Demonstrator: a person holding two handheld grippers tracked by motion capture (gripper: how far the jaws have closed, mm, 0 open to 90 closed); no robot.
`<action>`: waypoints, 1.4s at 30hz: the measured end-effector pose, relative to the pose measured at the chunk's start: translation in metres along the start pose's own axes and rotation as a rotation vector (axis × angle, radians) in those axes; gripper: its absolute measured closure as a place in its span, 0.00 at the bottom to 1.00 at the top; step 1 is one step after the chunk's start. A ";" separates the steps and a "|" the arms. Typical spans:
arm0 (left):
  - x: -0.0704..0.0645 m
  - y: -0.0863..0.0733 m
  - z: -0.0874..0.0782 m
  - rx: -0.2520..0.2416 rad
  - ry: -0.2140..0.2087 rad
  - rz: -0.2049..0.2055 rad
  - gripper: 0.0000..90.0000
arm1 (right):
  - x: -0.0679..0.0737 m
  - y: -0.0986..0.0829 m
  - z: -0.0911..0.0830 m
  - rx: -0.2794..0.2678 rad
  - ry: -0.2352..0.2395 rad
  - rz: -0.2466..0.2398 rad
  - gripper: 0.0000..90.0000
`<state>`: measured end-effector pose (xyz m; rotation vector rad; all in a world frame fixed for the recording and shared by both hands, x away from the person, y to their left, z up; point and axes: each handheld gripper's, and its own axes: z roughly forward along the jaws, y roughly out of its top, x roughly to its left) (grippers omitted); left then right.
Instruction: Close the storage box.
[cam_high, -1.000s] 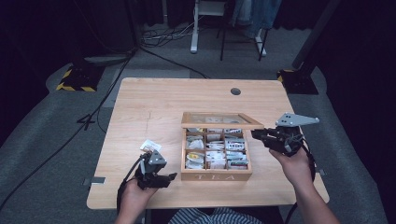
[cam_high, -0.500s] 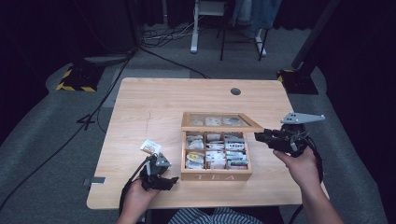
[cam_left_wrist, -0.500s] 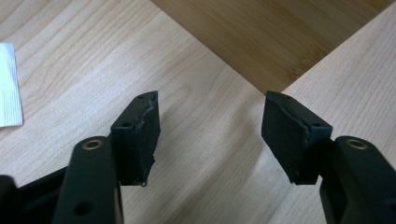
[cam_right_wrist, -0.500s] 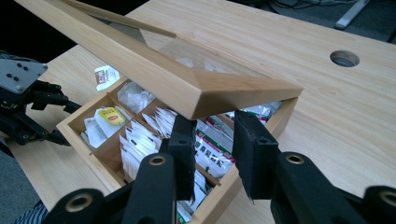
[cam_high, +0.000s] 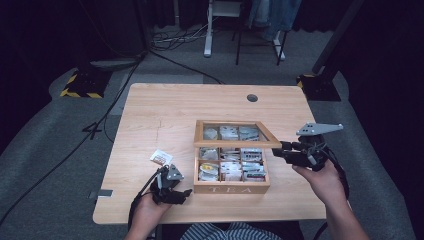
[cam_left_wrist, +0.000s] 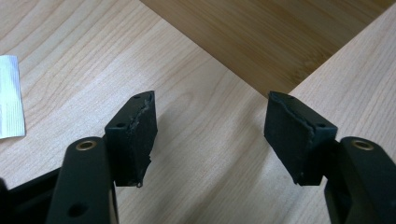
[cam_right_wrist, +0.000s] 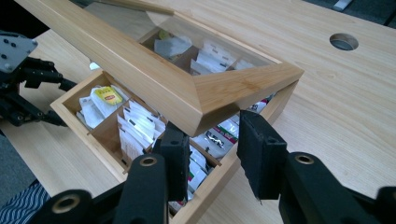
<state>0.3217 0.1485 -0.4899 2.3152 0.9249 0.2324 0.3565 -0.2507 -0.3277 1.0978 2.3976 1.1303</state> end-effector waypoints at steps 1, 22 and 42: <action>0.000 0.000 0.000 -0.004 -0.001 0.001 0.38 | 0.000 0.000 0.000 0.007 0.001 -0.005 0.71; 0.003 -0.006 0.002 -0.055 -0.006 0.007 0.37 | 0.010 -0.002 0.008 0.186 0.028 -0.070 0.68; 0.006 -0.007 0.006 -0.084 0.017 0.041 0.31 | 0.019 -0.012 0.027 0.363 0.060 -0.123 0.65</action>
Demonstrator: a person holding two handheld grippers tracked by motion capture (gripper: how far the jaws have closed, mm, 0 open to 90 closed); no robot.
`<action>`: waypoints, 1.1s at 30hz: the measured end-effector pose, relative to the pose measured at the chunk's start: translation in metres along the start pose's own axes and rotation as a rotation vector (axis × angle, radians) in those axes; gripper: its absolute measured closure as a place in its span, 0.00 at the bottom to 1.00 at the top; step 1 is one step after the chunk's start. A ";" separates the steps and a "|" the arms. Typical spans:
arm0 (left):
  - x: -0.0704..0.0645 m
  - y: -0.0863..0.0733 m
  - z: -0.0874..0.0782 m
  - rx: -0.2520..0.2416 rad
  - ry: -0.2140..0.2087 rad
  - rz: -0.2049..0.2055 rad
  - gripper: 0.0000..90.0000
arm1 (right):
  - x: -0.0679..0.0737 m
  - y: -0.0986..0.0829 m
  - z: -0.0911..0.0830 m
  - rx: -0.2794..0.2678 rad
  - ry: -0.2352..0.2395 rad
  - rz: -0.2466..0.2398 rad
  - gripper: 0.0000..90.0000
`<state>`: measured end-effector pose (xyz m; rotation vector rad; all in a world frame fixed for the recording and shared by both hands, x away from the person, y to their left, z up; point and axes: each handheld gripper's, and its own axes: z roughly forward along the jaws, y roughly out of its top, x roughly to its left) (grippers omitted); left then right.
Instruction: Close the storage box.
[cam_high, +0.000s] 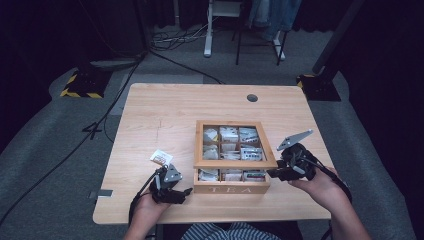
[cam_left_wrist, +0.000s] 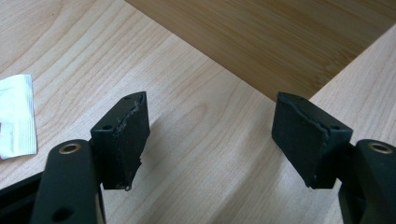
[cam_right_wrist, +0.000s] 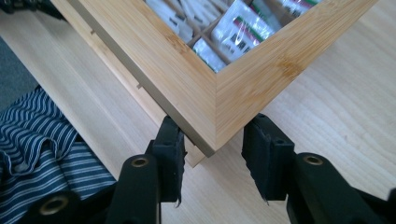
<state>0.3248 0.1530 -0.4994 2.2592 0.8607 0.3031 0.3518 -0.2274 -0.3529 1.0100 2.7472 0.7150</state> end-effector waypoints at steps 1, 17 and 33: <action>0.000 0.000 0.000 -0.001 -0.002 -0.001 0.31 | 0.001 0.000 0.004 0.028 0.006 -0.010 0.65; 0.002 0.002 0.002 -0.003 -0.002 -0.001 0.30 | 0.002 -0.003 0.026 0.169 0.040 -0.035 0.63; 0.002 0.000 0.001 -0.007 0.002 0.000 0.30 | 0.000 -0.006 0.044 0.244 0.077 -0.025 0.49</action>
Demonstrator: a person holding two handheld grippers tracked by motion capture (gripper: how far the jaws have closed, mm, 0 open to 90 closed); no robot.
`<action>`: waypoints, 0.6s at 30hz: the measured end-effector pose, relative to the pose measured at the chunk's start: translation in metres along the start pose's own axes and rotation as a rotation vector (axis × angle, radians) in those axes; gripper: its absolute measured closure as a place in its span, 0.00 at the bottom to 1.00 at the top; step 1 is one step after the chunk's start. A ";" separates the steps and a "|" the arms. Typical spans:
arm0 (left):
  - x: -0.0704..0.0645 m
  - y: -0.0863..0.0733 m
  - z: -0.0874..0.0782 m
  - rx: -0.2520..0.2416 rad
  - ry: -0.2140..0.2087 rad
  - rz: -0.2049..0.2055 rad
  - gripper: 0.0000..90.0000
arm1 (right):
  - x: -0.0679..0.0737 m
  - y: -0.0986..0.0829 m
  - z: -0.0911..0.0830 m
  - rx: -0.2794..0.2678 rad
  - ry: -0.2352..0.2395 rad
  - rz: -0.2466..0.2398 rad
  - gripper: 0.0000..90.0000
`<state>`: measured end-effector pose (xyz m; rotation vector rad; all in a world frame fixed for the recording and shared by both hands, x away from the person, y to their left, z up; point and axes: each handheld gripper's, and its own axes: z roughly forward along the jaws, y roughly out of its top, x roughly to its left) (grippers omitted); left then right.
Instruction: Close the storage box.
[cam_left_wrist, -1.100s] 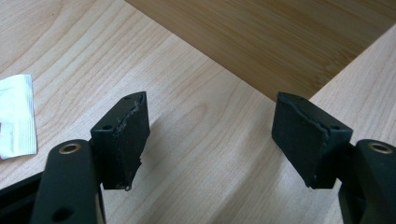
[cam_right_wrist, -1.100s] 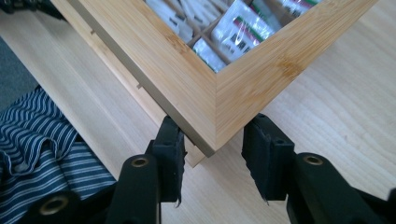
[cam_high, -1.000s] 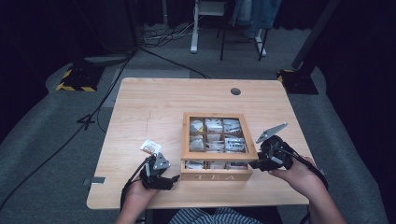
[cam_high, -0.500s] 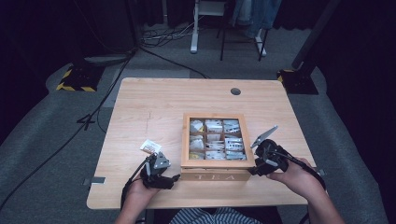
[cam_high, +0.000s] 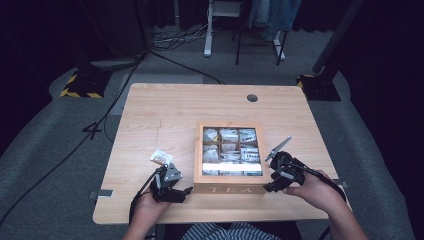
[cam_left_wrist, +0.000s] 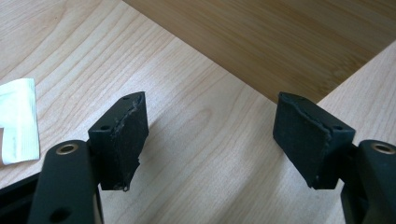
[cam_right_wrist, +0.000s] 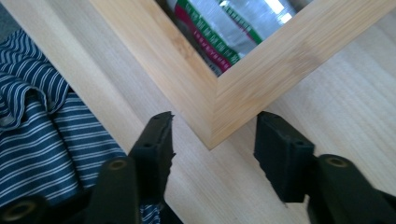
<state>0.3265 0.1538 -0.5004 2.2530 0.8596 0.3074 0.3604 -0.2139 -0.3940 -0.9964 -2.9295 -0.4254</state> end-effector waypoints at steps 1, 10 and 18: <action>0.000 0.000 0.000 0.000 -0.001 0.000 0.30 | 0.000 0.000 0.000 0.004 0.000 -0.009 0.48; 0.001 -0.005 -0.005 0.003 0.015 -0.014 0.30 | -0.012 -0.003 -0.024 -0.142 -0.014 0.012 0.44; 0.004 -0.006 -0.012 0.042 0.043 -0.050 0.33 | -0.026 -0.010 -0.043 -0.363 -0.080 0.012 0.40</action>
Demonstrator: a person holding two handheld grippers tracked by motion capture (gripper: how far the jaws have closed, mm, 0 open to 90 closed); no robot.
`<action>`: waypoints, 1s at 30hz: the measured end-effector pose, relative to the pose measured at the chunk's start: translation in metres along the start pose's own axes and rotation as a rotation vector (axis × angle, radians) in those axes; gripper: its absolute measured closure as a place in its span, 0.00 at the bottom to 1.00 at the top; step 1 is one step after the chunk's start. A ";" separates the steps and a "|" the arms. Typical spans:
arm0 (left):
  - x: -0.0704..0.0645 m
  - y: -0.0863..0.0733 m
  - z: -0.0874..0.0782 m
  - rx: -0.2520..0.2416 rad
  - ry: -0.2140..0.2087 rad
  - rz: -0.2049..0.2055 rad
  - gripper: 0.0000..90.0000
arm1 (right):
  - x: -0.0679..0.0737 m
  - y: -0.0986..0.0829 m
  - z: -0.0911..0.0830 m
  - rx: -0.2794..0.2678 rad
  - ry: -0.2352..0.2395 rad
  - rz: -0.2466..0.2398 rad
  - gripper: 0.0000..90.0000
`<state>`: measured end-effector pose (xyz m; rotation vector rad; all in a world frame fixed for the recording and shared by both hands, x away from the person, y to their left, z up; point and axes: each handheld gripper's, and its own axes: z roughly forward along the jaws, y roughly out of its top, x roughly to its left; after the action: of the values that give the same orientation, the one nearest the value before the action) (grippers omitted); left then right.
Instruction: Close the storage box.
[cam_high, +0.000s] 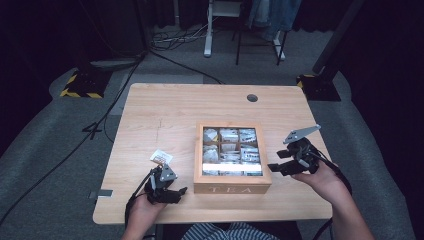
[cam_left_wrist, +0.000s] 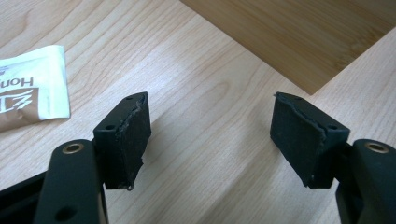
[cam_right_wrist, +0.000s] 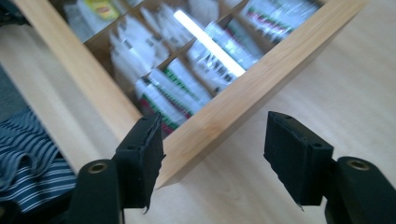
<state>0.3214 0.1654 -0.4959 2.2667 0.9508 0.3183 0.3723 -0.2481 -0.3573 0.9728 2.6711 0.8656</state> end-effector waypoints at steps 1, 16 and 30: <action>0.000 0.000 0.000 0.000 0.000 0.000 0.33 | 0.000 0.000 0.000 0.000 0.000 0.000 0.40; 0.004 -0.002 0.001 -0.019 -0.004 0.001 0.32 | -0.053 -0.022 0.004 -0.138 -0.134 0.095 0.45; 0.005 -0.001 0.002 -0.025 0.002 0.003 0.31 | -0.096 -0.054 0.029 -0.193 -0.163 0.144 0.48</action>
<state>0.3258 0.1687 -0.4985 2.2462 0.9391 0.3316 0.4271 -0.3292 -0.4155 1.1446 2.3561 1.0043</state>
